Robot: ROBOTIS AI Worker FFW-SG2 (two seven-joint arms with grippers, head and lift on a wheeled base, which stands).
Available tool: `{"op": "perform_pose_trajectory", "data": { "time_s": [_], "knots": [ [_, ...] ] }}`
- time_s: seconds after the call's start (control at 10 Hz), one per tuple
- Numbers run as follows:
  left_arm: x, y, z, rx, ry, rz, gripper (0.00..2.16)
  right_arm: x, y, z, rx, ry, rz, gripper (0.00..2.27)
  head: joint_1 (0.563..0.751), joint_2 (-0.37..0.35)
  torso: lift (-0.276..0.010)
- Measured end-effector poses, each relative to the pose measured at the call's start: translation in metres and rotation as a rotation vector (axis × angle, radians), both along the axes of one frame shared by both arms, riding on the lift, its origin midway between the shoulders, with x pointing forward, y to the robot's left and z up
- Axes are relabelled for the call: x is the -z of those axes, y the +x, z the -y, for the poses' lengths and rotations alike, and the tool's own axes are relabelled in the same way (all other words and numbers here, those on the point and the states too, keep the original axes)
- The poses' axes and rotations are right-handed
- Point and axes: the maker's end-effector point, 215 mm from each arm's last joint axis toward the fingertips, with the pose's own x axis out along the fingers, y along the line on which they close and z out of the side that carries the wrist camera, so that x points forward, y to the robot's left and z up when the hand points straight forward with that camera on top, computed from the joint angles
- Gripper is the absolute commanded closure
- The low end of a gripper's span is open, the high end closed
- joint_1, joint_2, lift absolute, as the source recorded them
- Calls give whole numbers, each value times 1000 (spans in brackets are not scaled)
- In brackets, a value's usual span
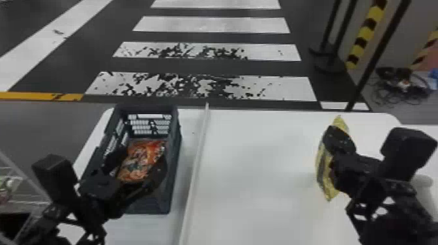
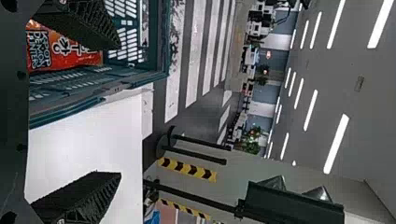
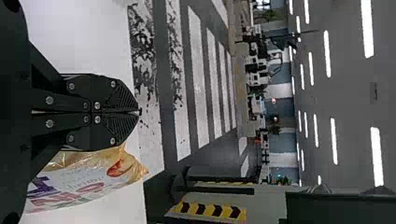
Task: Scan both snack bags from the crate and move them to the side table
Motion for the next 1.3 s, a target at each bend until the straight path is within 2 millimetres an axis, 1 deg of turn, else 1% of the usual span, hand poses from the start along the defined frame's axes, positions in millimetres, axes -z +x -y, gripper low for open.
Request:
{"op": "perform_pose_trajectory", "data": {
  "time_s": [0.1,0.2,0.4,0.5,0.6,0.7,0.8,0.9,1.0,1.1,1.2,1.3],
  "knots": [
    [0,0,1,2,1,1,29,-5,-2,20,30,132,16,2236,695,-37,-95],
    [0,0,3,6,4,1,29,2,-5,47,76,277,23,2236,695,-57,-95],
    [2,1,11,18,5,1,29,37,-21,108,205,554,18,2236,695,-150,-95],
    [3,3,15,25,4,2,29,50,-30,132,248,652,27,2236,695,-195,-95],
    [5,6,20,31,4,1,29,50,-35,140,253,703,40,2236,695,-209,-95],
    [7,9,28,37,7,1,29,32,-34,132,220,725,62,2236,695,-216,-95],
    [9,11,39,47,15,3,29,5,-32,115,166,738,89,2236,695,-209,-95],
    [9,11,46,58,21,4,29,-20,-32,102,122,761,120,2236,695,-200,-95],
    [9,11,48,62,26,4,29,-34,-35,103,105,798,148,2236,695,-201,-95],
    [9,11,47,63,29,5,29,-38,-40,118,127,829,167,2236,695,-209,-95],
    [8,13,47,60,32,8,29,-27,-46,138,172,852,169,2236,695,-236,-95],
    [6,14,48,61,32,12,29,-3,-51,153,212,885,147,2236,695,-261,-95]
  ]
}}
